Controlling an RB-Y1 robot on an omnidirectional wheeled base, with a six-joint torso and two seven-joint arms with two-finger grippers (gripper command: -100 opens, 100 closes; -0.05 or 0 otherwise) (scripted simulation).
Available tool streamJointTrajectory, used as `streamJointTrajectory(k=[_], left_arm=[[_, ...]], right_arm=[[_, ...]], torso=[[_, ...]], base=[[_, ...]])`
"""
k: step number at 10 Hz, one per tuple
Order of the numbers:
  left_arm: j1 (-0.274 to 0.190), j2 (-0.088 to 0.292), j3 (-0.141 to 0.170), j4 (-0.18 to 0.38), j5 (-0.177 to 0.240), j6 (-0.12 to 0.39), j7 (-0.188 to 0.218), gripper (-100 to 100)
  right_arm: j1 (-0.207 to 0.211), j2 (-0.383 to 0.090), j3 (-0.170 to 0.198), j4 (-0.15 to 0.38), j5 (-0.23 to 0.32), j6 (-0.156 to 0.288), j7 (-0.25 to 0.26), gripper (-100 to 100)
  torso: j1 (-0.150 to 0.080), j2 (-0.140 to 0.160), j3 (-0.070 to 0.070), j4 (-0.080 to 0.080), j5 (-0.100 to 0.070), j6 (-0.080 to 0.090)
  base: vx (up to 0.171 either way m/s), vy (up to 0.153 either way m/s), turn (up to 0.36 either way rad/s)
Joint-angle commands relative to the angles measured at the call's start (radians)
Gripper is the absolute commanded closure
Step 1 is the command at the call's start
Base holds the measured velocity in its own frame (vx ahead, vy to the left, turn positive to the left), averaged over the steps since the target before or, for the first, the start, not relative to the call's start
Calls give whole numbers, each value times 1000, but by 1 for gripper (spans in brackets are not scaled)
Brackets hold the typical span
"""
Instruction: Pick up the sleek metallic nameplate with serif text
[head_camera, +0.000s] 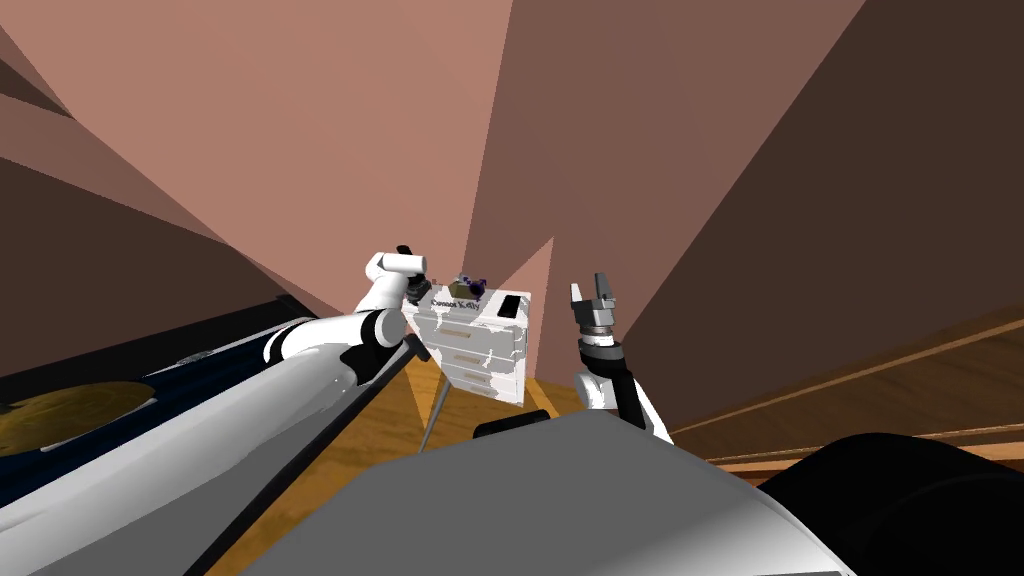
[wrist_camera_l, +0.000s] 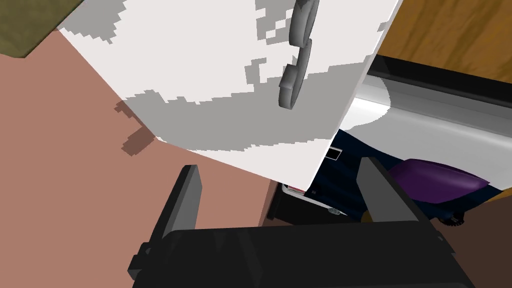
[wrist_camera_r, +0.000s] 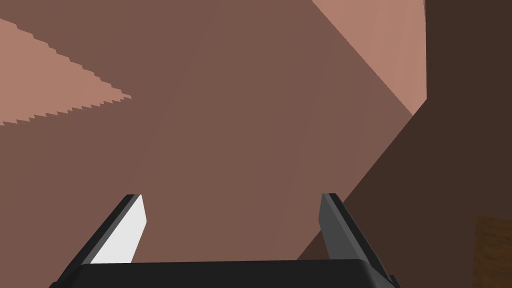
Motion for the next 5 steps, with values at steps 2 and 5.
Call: streamJointTrajectory(k=[2, 5], left_arm=[[-30, -2, 0, 42, -5, 62, -18, -100], [-62, -2, -1, 91, -8, 115, -34, -100]], right_arm=[[0, 0, 0, 0, 0, 0, 0, 0], [0, 0, 0, 0, 0, 0, 0, 0]], torso=[[-1, 0, 0, 0, 0, 0], [-2, -1, 0, 0, 0, 0]], base=[[25, -78, 44], [26, -72, 32]])
